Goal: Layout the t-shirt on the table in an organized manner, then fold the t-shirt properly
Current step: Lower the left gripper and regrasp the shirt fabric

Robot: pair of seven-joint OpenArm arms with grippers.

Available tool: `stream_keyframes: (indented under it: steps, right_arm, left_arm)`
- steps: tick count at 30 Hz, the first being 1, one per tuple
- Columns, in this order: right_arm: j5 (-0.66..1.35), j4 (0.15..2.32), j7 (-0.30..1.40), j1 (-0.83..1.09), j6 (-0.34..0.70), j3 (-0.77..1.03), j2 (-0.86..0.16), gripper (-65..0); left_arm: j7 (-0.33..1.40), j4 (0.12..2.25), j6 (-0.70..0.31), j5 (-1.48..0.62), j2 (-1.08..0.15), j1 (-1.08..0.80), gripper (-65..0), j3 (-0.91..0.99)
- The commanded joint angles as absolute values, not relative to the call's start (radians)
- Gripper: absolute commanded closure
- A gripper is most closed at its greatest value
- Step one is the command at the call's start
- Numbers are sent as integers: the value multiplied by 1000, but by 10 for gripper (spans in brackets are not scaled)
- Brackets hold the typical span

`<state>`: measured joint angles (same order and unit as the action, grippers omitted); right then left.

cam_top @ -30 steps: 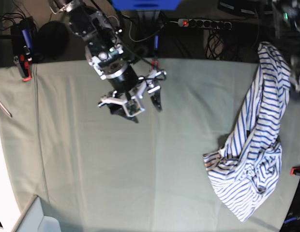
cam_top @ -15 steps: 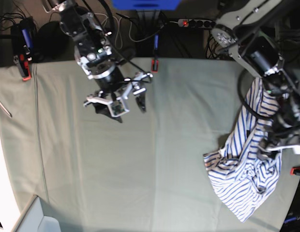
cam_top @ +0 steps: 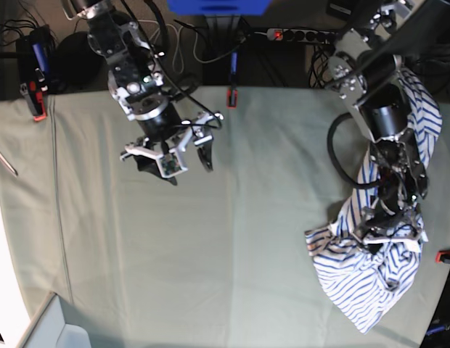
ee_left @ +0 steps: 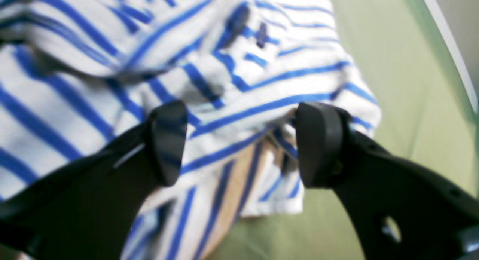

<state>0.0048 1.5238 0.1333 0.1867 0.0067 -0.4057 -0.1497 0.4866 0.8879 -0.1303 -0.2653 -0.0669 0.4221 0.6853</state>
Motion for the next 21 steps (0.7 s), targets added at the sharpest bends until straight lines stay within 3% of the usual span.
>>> stream_keyframes:
  steps: [1,21]
  right_arm:
    - [1,1538,105,180,8,-403,-153,-412]
    - [1,1511,105,173,8,-406,-153,-412]
  left_arm:
    - [458,906,-134,-277,-76,456,-437,682]
    - [456,912,-130,-269,-87,481,-437,687]
